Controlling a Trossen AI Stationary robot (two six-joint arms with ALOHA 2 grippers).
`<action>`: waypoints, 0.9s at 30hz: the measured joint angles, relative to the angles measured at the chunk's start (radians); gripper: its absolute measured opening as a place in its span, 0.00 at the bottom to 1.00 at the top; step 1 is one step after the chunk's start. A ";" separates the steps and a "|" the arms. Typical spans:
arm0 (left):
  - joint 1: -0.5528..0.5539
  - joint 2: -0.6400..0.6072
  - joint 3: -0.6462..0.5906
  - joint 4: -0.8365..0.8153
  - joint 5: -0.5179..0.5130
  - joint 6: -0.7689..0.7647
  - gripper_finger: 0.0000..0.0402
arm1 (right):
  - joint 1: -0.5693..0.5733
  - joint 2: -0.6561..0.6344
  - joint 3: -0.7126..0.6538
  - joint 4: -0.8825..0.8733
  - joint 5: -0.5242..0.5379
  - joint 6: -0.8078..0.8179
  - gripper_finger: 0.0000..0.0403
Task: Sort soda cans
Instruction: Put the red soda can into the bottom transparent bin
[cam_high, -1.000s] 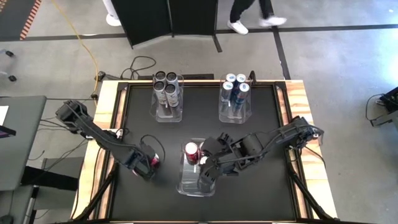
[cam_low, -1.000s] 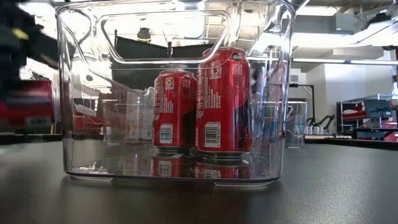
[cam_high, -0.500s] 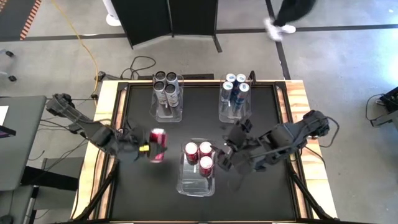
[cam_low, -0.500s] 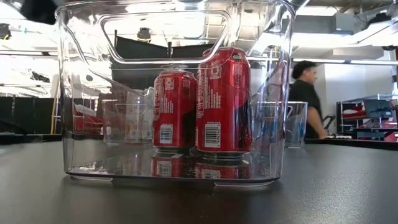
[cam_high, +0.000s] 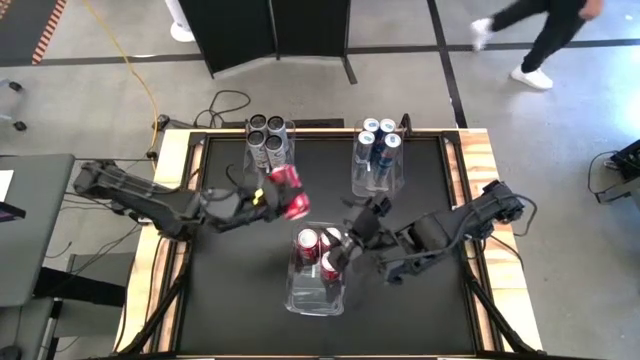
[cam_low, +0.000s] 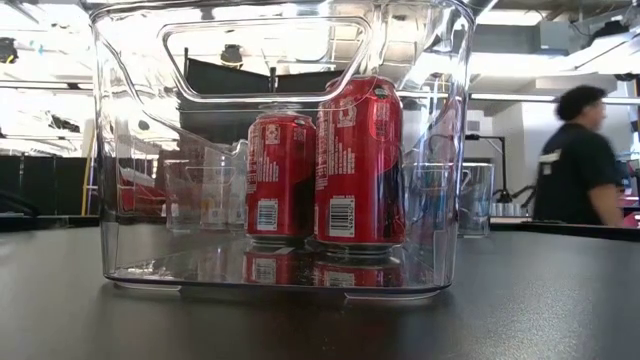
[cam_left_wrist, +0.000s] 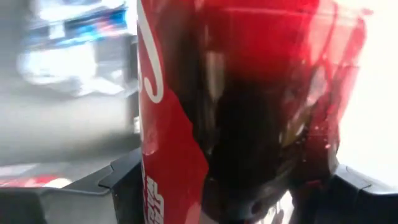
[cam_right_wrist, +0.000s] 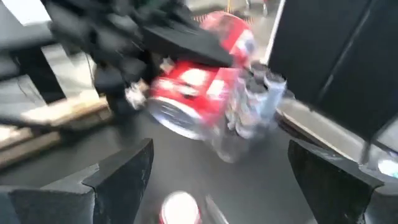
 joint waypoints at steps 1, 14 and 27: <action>0.018 0.021 0.000 0.080 -0.003 0.017 0.76 | 0.000 -0.001 0.000 0.046 0.006 -0.025 0.96; 0.085 0.142 0.000 0.650 0.036 0.126 0.76 | -0.016 -0.049 0.001 0.429 0.157 -0.455 0.96; 0.163 0.142 0.002 0.728 0.126 0.099 0.76 | -0.113 -0.045 0.001 0.489 0.083 -0.657 0.99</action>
